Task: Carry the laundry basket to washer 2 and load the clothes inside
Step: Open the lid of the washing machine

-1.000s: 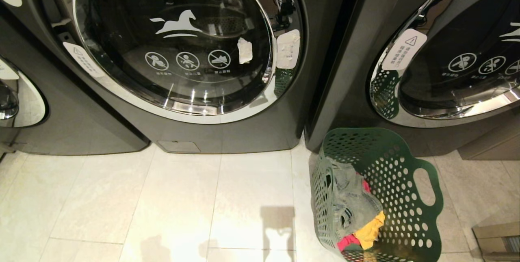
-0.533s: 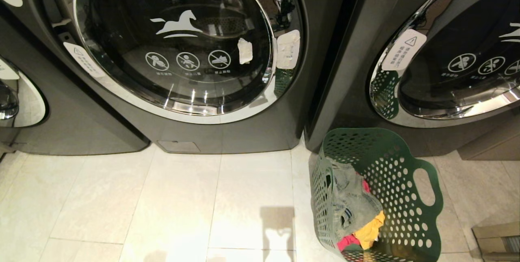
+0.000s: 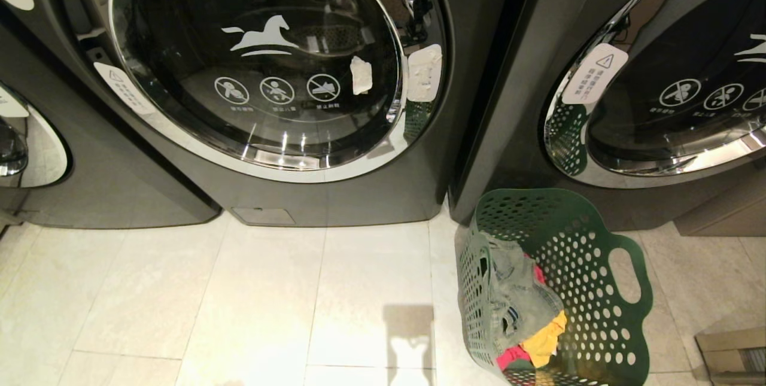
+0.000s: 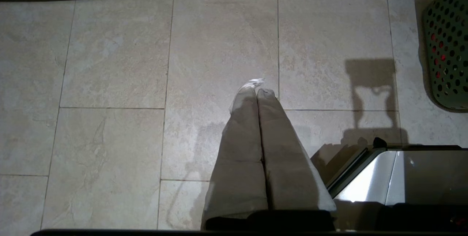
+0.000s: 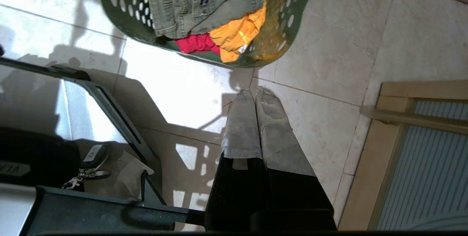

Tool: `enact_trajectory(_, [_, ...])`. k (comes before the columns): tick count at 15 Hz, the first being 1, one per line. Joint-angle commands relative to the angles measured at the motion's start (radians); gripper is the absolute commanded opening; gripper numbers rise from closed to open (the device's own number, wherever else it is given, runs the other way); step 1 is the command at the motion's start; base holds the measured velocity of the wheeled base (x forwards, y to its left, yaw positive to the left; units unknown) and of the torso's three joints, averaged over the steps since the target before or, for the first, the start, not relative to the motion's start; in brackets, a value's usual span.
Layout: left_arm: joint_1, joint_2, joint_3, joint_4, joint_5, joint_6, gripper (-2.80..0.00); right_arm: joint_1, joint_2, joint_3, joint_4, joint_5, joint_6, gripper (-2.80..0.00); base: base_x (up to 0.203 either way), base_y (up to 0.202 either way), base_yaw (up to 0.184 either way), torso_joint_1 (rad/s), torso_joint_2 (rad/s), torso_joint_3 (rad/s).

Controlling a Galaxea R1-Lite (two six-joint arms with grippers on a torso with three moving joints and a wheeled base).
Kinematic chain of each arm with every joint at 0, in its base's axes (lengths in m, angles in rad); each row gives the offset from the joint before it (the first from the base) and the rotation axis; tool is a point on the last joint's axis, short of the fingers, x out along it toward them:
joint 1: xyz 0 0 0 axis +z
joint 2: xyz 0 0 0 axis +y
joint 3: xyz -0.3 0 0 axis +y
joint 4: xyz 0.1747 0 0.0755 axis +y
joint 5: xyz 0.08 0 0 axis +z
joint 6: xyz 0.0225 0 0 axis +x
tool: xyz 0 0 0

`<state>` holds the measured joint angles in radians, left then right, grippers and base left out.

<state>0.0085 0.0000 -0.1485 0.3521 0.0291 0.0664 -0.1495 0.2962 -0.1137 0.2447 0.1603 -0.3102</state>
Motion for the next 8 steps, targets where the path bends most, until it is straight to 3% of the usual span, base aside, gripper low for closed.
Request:
enact_trajectory(1, [0.001, 0.001, 0.006, 0.002, -0.006, 0.001, -2.8, 0.078, 0.0, -0.007, 0.025, -0.009, -0.003, -2.8, 0.0, 0.0, 0.0, 0.0, 0.0, 0.0])
enact_trajectory(3, [0.001, 0.0, 0.012, -0.01, -0.048, 0.001, -2.8, 0.107, -0.066, -0.006, 0.025, -0.013, 0.008, -2.8, 0.0, 0.0, 0.0, 0.0, 0.0, 0.0])
enact_trajectory(6, [0.001, 0.0, 0.021, -0.02, -0.048, -0.002, -2.8, 0.135, -0.262, -0.004, 0.035, -0.046, 0.067, -2.8, 0.0, 0.0, 0.0, 0.0, 0.0, 0.0])
enact_trajectory(8, [0.001, 0.0, 0.063, -0.132, -0.051, -0.002, -2.8, 0.143, -0.299, 0.004, 0.037, -0.112, 0.201, -2.8, 0.0, 0.0, 0.0, 0.0, 0.0, 0.0])
